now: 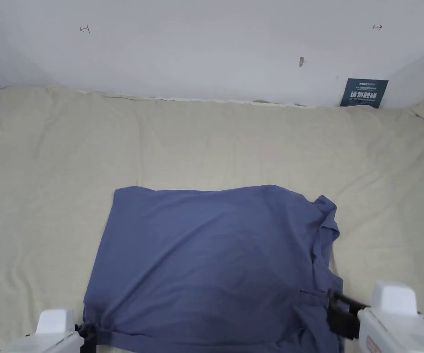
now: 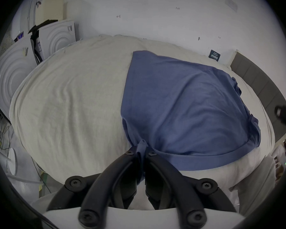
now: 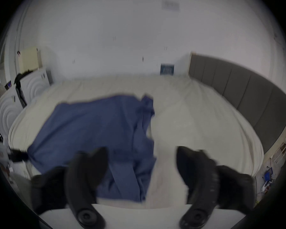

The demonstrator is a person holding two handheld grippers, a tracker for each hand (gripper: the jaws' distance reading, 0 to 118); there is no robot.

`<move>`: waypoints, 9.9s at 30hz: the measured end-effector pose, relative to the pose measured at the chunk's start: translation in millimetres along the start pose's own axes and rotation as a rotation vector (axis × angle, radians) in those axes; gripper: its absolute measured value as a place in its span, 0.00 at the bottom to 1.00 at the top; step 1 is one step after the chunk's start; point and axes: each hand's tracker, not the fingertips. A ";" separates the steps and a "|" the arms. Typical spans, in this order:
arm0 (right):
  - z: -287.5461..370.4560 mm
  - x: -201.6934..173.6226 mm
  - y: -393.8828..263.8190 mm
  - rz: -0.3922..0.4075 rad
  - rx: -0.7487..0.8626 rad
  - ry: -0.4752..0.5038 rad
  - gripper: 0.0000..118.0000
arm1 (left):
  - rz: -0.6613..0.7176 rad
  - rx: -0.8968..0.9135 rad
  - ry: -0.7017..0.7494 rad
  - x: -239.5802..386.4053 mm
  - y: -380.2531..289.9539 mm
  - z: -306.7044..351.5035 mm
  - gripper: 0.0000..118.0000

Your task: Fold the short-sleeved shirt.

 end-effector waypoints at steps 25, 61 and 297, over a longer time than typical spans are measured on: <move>-11.1 -10.1 22.5 -0.009 0.137 0.099 0.04 | 0.051 0.171 -0.002 9.2 66.6 21.6 0.07; -63.9 -35.6 138.8 -0.053 0.195 0.070 0.82 | 0.012 0.329 0.017 55.2 210.0 -22.9 0.93; 104.1 -48.4 116.9 0.009 0.573 -0.048 0.90 | -0.114 0.758 0.089 80.5 148.8 128.0 0.85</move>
